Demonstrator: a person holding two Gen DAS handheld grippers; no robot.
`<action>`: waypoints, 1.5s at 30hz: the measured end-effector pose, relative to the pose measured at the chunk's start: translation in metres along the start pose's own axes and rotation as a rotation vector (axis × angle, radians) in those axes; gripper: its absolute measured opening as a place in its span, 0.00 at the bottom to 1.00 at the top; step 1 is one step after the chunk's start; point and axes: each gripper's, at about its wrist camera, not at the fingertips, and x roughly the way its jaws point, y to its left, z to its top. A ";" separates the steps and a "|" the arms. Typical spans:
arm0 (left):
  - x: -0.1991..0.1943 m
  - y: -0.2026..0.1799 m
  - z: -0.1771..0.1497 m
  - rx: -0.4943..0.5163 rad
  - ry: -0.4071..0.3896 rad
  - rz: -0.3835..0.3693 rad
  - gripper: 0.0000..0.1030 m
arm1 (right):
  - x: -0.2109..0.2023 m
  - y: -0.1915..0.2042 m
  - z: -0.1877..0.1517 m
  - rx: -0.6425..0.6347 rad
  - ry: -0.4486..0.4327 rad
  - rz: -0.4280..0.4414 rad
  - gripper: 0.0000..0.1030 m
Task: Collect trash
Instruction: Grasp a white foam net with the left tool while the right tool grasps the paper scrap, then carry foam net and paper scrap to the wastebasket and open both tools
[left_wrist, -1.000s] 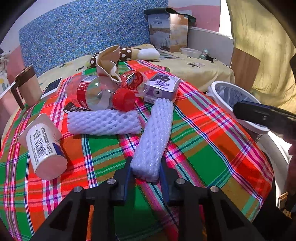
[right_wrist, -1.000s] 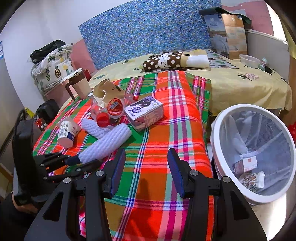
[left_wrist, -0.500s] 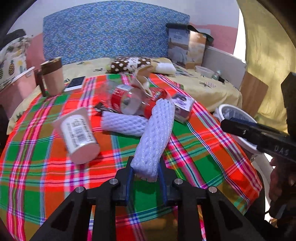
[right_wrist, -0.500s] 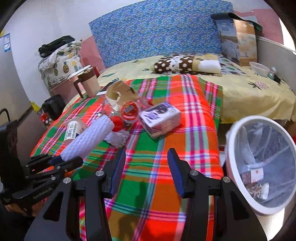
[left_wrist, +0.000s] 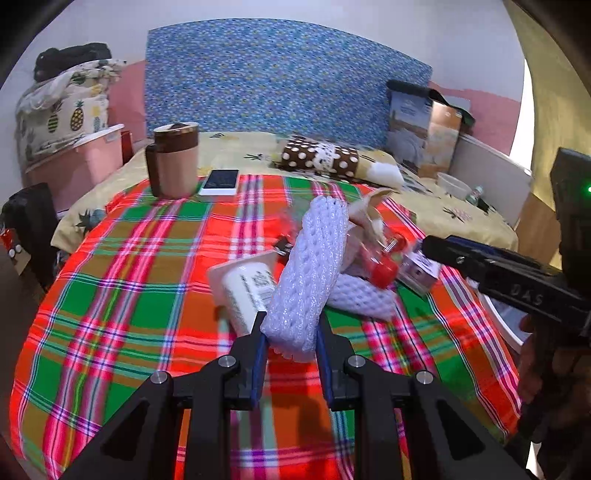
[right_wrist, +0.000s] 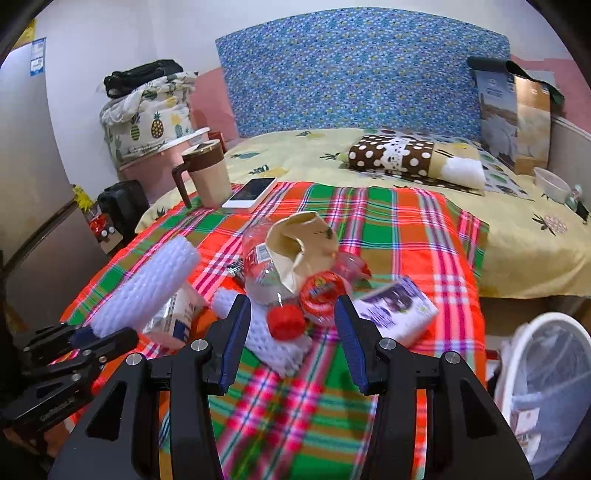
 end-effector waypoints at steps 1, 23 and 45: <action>0.001 0.002 0.001 -0.005 -0.002 0.002 0.23 | 0.001 0.000 0.001 -0.001 0.001 -0.001 0.48; 0.022 0.029 0.009 -0.060 -0.001 -0.005 0.23 | 0.029 -0.002 0.016 0.030 0.054 0.002 0.19; 0.001 -0.021 0.005 0.008 -0.005 -0.033 0.23 | -0.052 -0.015 -0.002 0.081 -0.075 0.050 0.13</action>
